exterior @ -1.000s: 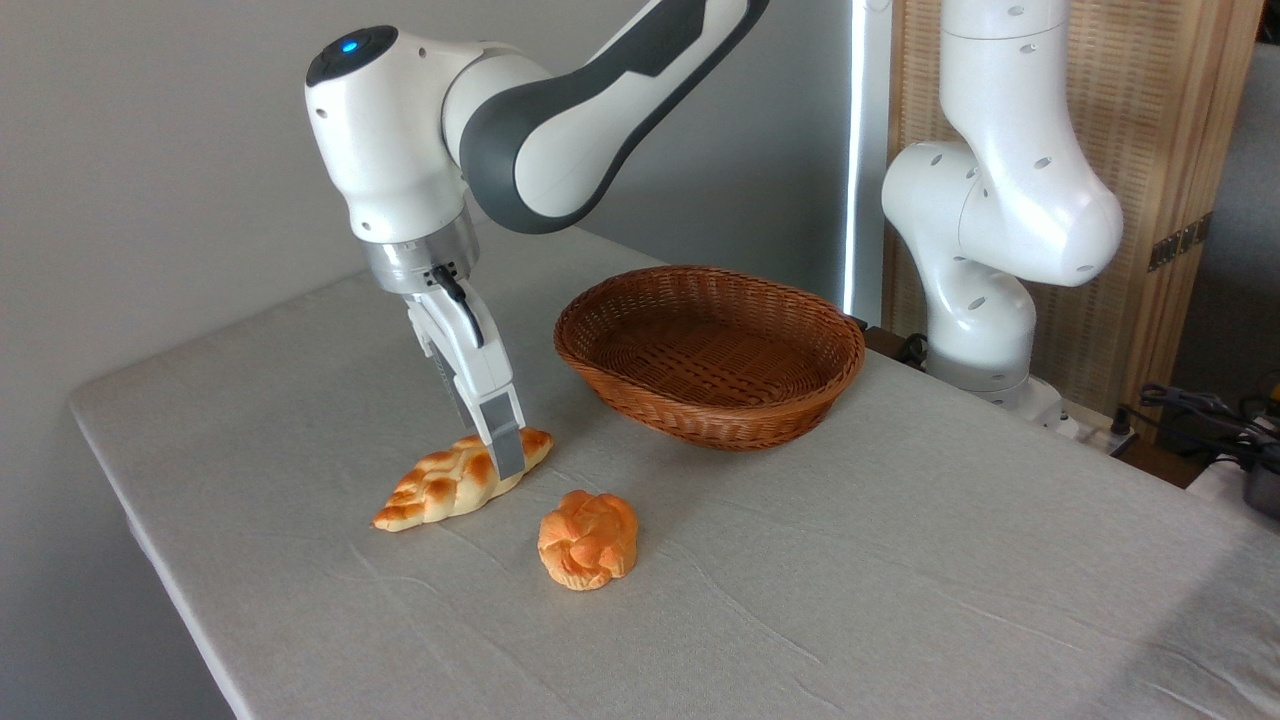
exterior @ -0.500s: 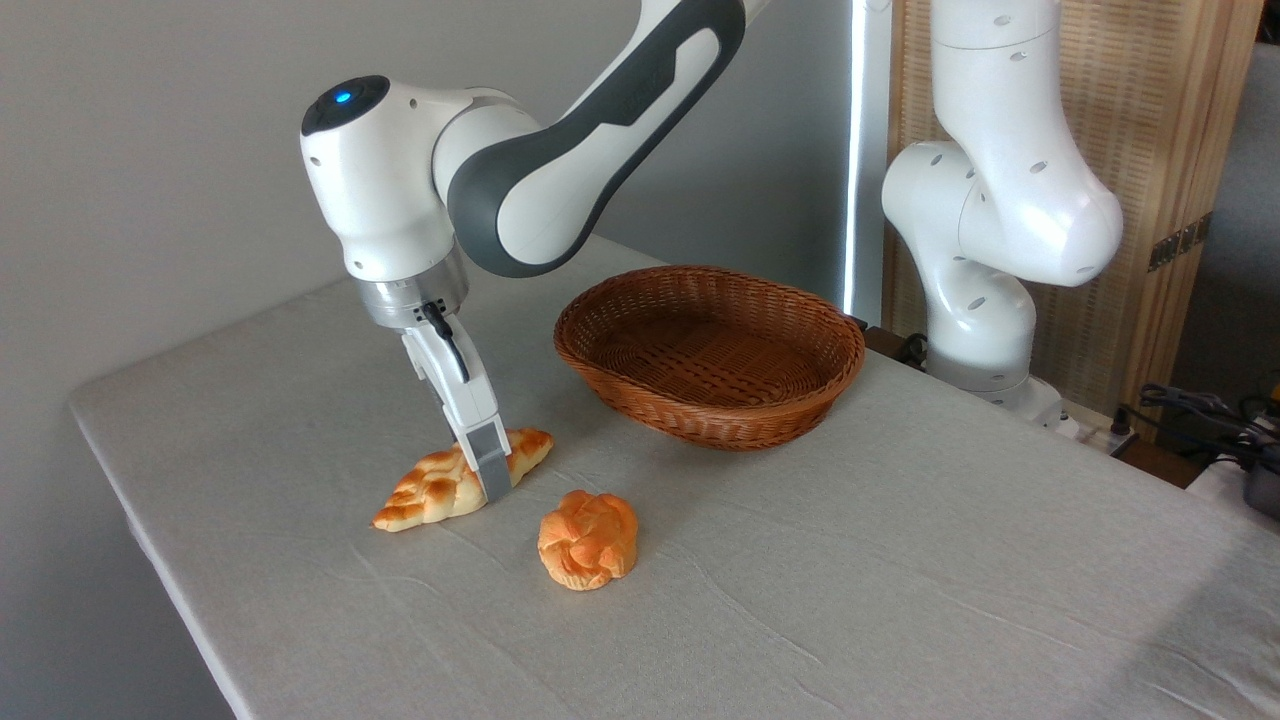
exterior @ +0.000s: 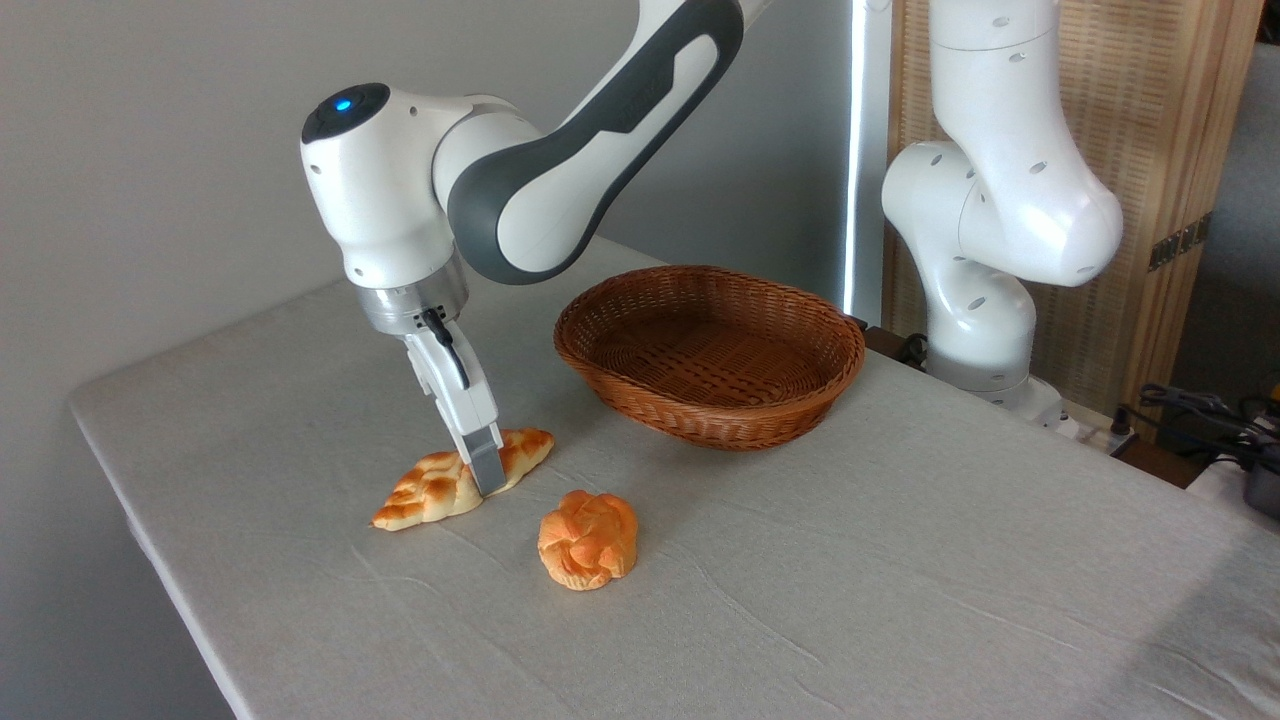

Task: Put bread into the basket
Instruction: 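Lift the braided loaf and carry it over the wicker basket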

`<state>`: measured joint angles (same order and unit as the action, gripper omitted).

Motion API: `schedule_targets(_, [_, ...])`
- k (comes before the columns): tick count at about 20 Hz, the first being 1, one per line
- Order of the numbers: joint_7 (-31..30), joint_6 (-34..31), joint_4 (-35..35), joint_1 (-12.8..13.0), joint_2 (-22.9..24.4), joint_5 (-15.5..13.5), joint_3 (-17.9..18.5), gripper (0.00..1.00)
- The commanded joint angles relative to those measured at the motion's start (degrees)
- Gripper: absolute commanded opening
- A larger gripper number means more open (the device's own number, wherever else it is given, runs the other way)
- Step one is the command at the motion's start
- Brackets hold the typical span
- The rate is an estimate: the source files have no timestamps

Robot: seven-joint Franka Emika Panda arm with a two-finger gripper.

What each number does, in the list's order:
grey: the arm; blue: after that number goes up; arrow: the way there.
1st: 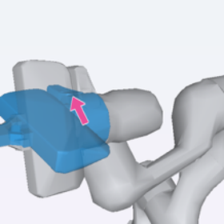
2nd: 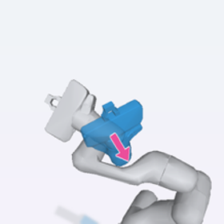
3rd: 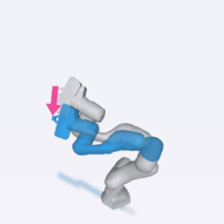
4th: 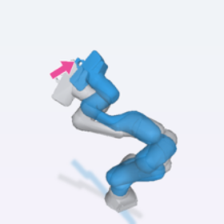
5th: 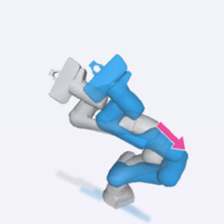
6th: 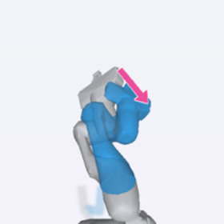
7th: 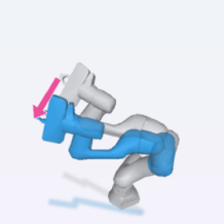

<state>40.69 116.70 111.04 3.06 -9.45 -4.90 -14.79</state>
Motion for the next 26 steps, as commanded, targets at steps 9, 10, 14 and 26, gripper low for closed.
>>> schedule_targets(9, [2.7, -23.0, -1.5, -0.2, 12.5, -1.1, 0.6, 0.26])
schedule_targets(10, [3.0, -26.0, -1.6, -0.2, 13.7, -1.1, 0.6, 0.26])
schedule_targets(14, [2.3, -34.7, 1.4, 3.9, 19.5, -1.0, 0.9, 0.36])
schedule_targets(26, [1.8, -33.0, 12.4, 13.2, 23.3, -0.8, 1.2, 1.00])
